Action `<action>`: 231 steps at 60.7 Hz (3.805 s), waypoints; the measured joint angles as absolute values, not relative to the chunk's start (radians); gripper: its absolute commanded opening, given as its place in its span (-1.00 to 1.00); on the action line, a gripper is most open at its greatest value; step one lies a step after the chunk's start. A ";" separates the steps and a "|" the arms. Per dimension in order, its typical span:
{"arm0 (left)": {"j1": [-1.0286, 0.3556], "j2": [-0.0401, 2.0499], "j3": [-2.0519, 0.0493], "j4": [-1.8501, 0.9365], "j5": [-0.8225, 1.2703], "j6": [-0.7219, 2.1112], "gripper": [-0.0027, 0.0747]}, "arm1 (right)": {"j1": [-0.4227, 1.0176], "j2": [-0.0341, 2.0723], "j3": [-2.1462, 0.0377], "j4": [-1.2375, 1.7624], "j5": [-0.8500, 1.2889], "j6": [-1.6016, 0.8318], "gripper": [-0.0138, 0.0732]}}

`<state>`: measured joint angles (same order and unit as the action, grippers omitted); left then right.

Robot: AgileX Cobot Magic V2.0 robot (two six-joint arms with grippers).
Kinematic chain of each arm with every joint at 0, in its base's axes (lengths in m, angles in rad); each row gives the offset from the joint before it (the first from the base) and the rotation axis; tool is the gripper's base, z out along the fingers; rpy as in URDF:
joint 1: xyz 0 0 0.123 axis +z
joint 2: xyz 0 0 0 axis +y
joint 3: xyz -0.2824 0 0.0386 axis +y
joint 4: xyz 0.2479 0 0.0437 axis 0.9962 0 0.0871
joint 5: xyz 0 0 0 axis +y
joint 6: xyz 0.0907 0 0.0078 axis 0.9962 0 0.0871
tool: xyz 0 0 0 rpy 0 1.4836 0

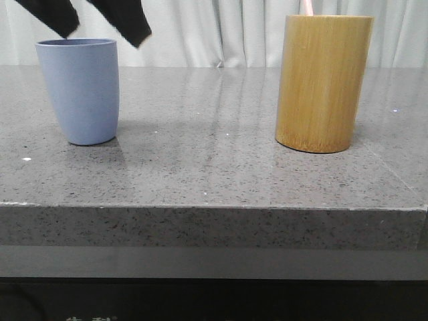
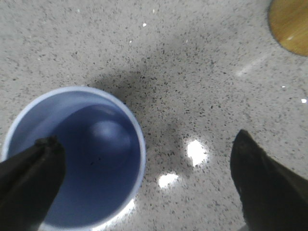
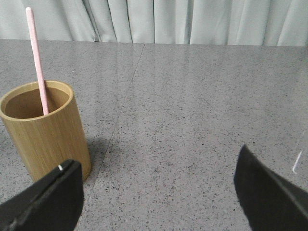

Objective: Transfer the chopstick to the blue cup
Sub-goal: 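Lower the left gripper over the blue cup and grasp its rim, then carry the blue cup with the left gripper beside the bamboo holder, then release the blue cup and raise the left gripper away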

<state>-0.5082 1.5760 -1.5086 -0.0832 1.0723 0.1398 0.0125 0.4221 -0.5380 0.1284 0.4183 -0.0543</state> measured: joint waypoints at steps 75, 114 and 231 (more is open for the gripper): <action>-0.687 1.715 -1.800 -0.033 1.249 0.140 -0.98 | 0.013 0.422 -0.538 0.128 0.418 -0.054 0.80; -0.767 1.900 -1.931 -0.063 1.253 0.140 -0.71 | 0.013 0.422 -0.538 0.128 0.418 -0.054 0.80; -0.118 0.539 -0.805 0.000 0.778 0.061 -0.98 | 0.013 0.422 -0.538 0.128 0.416 -0.054 0.80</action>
<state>-0.1182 0.5386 -0.8051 0.0000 0.7781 0.0612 0.0125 0.4221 -0.5380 0.1284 0.4164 -0.0543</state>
